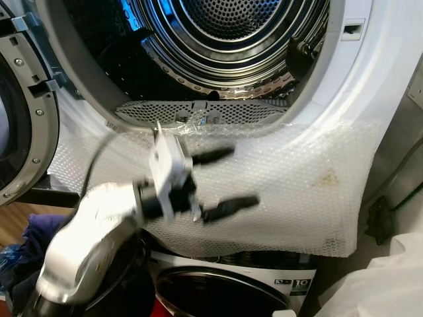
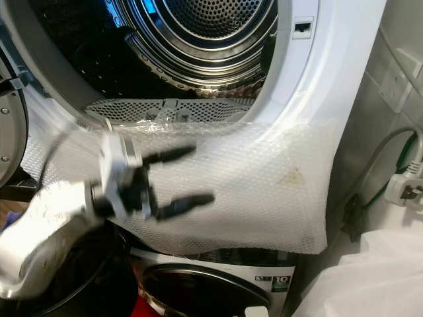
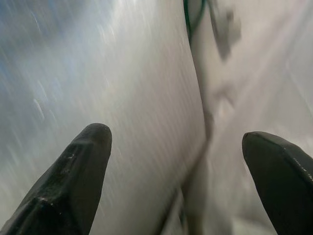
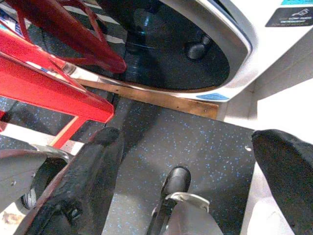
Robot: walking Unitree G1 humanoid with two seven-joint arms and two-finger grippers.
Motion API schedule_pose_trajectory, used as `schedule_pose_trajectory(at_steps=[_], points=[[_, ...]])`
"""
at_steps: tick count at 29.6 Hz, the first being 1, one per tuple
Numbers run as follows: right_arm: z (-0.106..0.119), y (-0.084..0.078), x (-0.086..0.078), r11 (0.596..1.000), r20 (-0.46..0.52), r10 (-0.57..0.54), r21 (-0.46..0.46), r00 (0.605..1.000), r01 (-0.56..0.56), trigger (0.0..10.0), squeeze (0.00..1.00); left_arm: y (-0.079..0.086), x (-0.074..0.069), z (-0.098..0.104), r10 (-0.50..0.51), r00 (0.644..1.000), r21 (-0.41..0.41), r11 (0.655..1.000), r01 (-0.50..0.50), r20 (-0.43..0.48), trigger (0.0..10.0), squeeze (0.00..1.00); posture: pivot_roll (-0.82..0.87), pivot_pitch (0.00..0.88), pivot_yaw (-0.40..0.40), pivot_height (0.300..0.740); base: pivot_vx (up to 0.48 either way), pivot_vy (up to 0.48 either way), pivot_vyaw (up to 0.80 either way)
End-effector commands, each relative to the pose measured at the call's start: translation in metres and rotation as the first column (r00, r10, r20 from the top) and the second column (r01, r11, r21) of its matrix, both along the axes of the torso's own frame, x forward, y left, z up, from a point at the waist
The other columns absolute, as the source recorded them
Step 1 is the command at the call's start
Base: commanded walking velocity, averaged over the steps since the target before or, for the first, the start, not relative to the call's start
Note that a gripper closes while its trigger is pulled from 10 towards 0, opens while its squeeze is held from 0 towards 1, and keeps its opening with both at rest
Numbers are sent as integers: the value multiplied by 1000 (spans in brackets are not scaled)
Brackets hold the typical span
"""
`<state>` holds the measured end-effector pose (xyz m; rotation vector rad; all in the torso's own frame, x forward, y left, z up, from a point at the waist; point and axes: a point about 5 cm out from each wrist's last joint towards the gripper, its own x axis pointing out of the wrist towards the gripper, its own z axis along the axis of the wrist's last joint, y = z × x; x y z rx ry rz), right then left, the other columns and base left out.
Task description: Clothes washing
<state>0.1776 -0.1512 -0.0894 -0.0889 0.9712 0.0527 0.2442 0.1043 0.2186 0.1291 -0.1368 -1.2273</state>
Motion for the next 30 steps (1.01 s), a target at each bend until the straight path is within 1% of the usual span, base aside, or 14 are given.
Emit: schedule_pose_trajectory(at_steps=[1,2,5,9,11,13,14,15,16,18,21,24,26,30], points=[[0,6,1,1000,-4,4,12,1000,-4,10000,0,-2,-8,5,-42,999,35,999,41,30,10000,0,167,0,113,740,0,0,0],[0,6,1,1000,-5,5,11,1000,-5,10000,0,2,-16,-17,-76,996,129,988,82,-51,10000,0,176,0,112,740,0,0,0],[0,8,0,1000,-8,11,11,1000,-11,10000,0,9,-25,-38,-66,984,172,981,95,-165,10000,0,181,0,113,740,0,0,0],[0,9,0,1000,-9,14,12,1000,-14,10000,0,13,-35,-54,-90,966,205,968,142,-243,10000,0,185,0,113,740,0,0,0],[0,10,0,1000,-11,19,12,1000,-19,10000,0,18,-39,-72,-68,950,235,961,145,-306,10000,0,186,0,114,740,0,0,0],[-1,10,0,1000,-15,20,12,1000,-20,10000,0,24,-45,-100,-18,918,253,959,128,-396,10000,0,185,0,114,740,0,0,0],[-1,11,-1,1000,-16,20,13,1000,-20,10000,0,26,-49,-109,-22,898,242,960,142,-440,10000,0,188,0,113,740,0,0,0],[-1,11,-1,1000,-16,20,13,1000,-20,10000,0,26,-49,-109,-22,898,242,960,142,-440,10000,0,188,0,113,740,0,0,0],[-1,11,0,1000,-16,20,15,1000,-20,10000,0,27,-53,-123,-7,869,231,963,138,-494,10000,0,184,0,111,740,0,0,0],[-1,11,0,1000,-17,21,15,1000,-21,10000,0,26,-54,-128,-8,851,202,970,134,-526,10000,0,184,0,110,740,0,0,0],[-1,11,0,1000,-17,22,15,1000,-21,10000,0,24,-54,-129,-15,845,187,973,136,-535,10000,0,182,0,109,740,0,0,0],[-1,10,0,1000,-19,23,13,1000,-22,10000,0,25,-48,-135,15,834,178,979,101,-551,10000,0,183,0,107,740,0,0,0],[-1,9,-1,1000,-24,26,10,999,-26,10000,0,30,-40,-152,87,820,204,978,37,-565,10000,0,184,0,106,740,0,0,0],[-2,9,-2,1000,-28,25,7,999,-25,10000,0,36,-35,-166,149,796,217,976,-24,-586,10000,0,182,0,107,740,0,0,0]])
